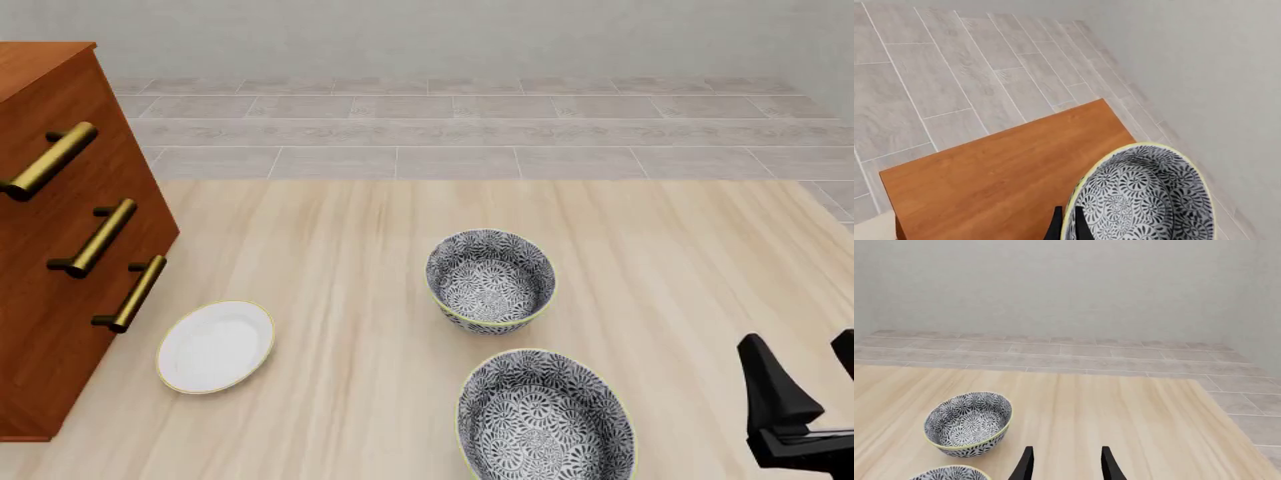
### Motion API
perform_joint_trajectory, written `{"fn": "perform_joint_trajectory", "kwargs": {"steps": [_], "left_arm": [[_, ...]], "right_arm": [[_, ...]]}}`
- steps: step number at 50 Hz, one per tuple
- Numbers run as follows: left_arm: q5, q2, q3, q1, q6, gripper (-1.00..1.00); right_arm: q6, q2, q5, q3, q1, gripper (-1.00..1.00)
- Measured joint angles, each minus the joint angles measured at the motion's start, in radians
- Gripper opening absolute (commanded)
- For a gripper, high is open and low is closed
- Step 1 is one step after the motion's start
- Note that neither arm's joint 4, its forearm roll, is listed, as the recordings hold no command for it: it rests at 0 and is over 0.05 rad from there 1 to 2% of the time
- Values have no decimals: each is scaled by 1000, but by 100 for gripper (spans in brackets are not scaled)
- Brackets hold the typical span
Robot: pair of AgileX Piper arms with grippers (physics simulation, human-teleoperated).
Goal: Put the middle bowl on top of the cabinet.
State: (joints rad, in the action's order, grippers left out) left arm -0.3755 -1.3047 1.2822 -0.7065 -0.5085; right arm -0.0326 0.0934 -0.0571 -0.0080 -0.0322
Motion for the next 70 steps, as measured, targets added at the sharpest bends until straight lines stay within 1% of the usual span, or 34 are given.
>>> {"fn": "perform_joint_trajectory", "kwargs": {"steps": [19,59,60,70], "left_arm": [[3,-43,25,-58,53,-100],[37,-65,16,-82,79,-100],[37,-65,16,-82,79,100],[30,-74,3,-87,70,100]], "right_arm": [[-1,18,-18,0,-2,100],[3,2,-3,4,7,100],[3,1,-2,4,7,100],[3,3,-2,2,6,100]]}}
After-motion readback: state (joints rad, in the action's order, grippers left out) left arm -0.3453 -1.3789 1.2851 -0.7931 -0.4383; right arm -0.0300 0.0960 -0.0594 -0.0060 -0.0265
